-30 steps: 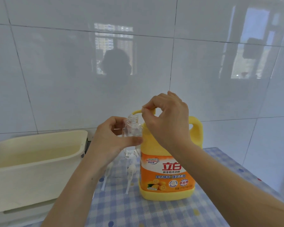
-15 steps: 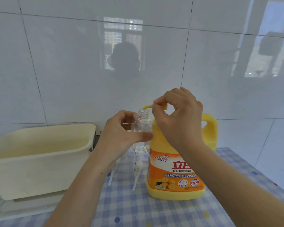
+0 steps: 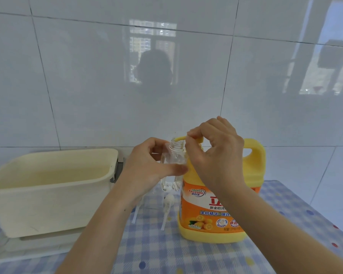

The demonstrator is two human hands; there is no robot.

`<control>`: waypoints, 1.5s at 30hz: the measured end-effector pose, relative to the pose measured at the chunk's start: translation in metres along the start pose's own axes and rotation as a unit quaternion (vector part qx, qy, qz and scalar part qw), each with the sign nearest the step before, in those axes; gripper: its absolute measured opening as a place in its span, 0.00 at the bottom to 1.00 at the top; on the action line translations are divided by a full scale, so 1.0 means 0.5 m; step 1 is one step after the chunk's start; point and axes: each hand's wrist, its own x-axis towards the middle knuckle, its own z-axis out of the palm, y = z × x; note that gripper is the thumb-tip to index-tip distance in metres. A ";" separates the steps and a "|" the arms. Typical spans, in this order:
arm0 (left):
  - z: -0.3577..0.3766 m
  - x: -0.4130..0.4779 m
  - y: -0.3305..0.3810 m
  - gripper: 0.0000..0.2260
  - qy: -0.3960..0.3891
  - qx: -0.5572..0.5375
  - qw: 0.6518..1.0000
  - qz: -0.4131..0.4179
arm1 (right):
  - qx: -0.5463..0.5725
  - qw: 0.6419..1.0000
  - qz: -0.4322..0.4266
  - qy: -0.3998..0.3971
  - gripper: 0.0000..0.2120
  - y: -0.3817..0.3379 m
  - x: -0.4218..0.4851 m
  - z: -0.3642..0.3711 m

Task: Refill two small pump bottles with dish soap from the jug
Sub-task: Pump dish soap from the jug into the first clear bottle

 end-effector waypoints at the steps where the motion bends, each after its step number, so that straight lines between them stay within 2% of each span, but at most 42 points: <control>1: 0.000 0.000 0.001 0.24 -0.001 -0.003 1.000 0.001 | 0.000 1.000 0.001 0.001 0.06 -0.001 0.000 -0.001; 23: 0.001 -0.001 -0.004 0.24 -0.041 -0.066 0.997 -0.025 | -0.003 1.000 0.001 0.006 0.06 -0.003 -0.002 -0.002; 37: -0.007 -0.001 0.000 0.22 -0.066 -0.025 0.997 -0.031 | -0.010 0.999 0.032 -0.017 0.07 -0.007 0.012 -0.007; 45: -0.009 -0.003 0.005 0.22 -0.031 -0.044 0.998 -0.015 | 0.002 0.996 0.074 -0.048 0.07 -0.023 0.055 -0.028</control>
